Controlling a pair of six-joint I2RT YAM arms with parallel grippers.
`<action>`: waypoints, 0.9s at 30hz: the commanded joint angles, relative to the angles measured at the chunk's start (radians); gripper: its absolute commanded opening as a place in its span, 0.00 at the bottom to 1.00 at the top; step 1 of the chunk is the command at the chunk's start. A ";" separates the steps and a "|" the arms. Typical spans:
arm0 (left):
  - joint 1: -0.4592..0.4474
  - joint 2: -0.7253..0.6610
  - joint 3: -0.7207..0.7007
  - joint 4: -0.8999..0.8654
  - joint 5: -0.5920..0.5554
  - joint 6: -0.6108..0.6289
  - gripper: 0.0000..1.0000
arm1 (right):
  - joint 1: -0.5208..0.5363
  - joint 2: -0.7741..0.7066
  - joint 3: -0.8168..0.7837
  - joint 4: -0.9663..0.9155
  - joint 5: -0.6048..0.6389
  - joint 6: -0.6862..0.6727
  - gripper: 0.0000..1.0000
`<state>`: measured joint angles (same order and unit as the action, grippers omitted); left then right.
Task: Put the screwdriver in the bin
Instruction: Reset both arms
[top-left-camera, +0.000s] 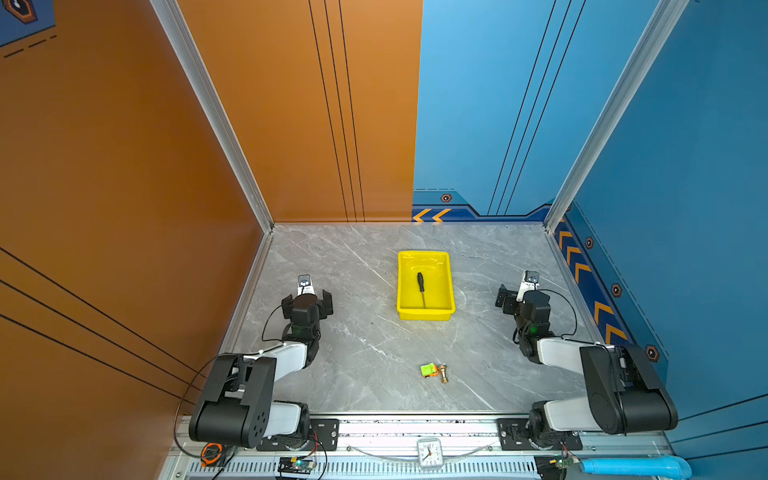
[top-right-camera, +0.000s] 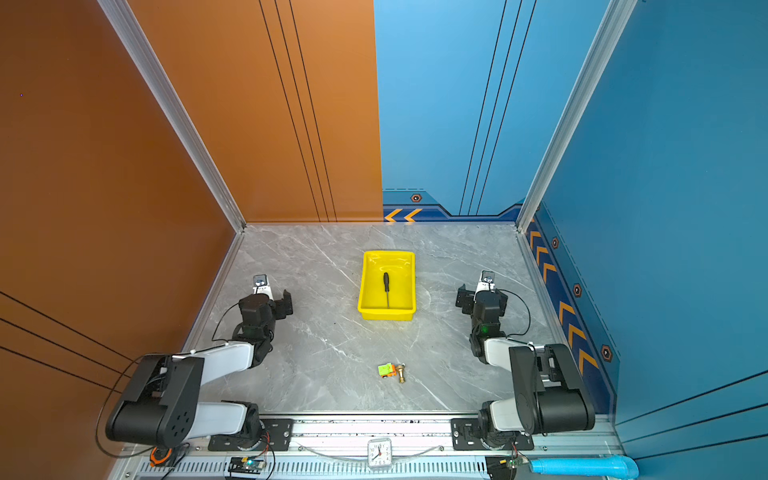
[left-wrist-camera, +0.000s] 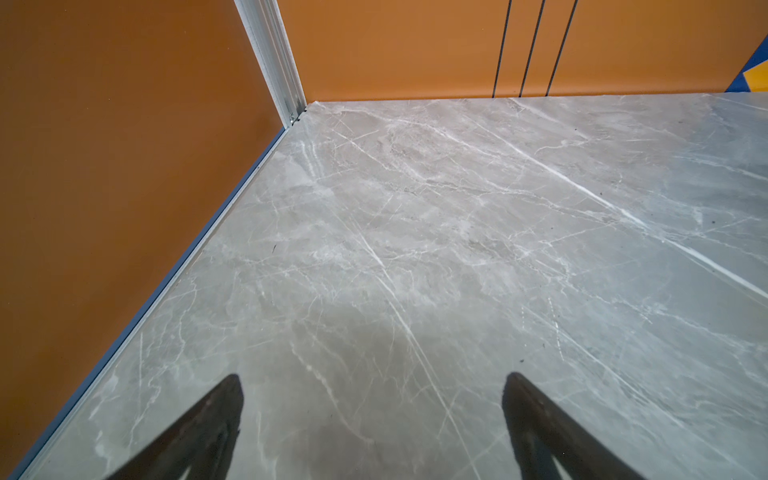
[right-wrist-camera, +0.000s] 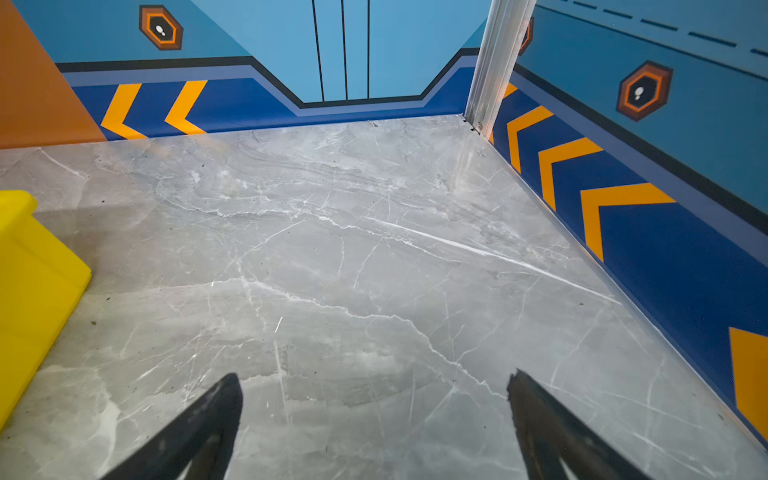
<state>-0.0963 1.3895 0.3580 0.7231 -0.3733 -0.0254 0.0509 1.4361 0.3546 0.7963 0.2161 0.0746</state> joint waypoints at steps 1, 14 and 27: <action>0.011 0.047 0.035 0.074 0.036 0.032 0.98 | -0.008 0.035 0.006 0.074 -0.026 -0.008 1.00; 0.023 0.166 0.014 0.207 0.073 0.030 0.98 | -0.002 0.109 0.012 0.125 0.012 -0.004 1.00; 0.035 0.171 0.013 0.217 0.085 0.022 0.98 | -0.002 0.110 0.013 0.124 0.012 -0.005 1.00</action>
<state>-0.0662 1.5528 0.3763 0.9245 -0.3050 -0.0067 0.0467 1.5375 0.3546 0.9016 0.2127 0.0742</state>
